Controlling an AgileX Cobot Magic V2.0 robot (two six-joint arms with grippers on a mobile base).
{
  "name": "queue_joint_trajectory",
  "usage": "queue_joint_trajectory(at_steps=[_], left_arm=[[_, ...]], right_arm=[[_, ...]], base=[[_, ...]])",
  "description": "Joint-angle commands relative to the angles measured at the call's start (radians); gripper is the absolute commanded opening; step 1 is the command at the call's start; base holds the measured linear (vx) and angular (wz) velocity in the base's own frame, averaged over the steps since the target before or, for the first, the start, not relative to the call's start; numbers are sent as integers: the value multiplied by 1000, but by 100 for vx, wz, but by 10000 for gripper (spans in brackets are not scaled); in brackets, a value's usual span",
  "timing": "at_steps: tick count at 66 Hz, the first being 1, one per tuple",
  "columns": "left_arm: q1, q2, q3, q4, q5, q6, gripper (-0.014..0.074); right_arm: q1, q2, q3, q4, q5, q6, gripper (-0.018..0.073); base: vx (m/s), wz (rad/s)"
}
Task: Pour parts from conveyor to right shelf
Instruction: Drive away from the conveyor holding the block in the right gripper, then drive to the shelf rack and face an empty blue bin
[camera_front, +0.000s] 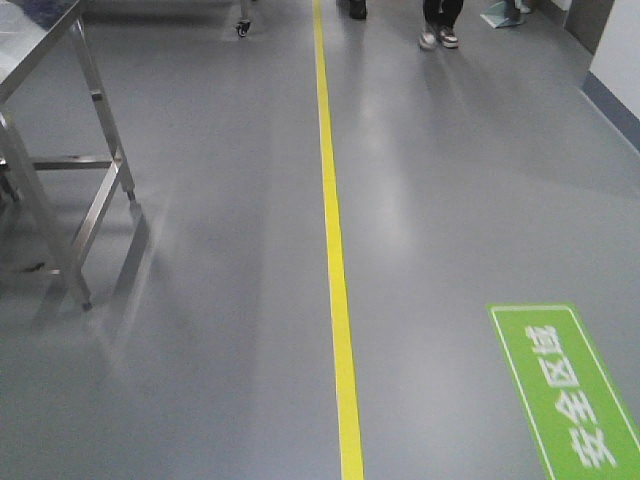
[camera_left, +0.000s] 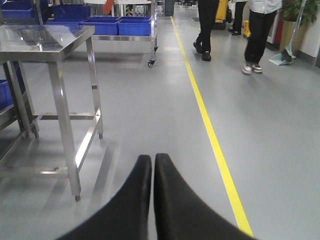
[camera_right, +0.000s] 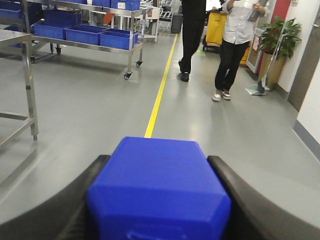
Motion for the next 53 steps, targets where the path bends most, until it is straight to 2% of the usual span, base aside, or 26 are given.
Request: queue_joint_trajectory(at_steps=[1,53], left_arm=[[-1,13,-19,-8,-71,-8,-6],[-1,13,-19,-8,-71,-8,-6]], right_arm=[[-1,13,-25,8,-76,-2,-5],[-1,13,-25,8,-78,-2,-5]], base=[[83,6],[85,1]])
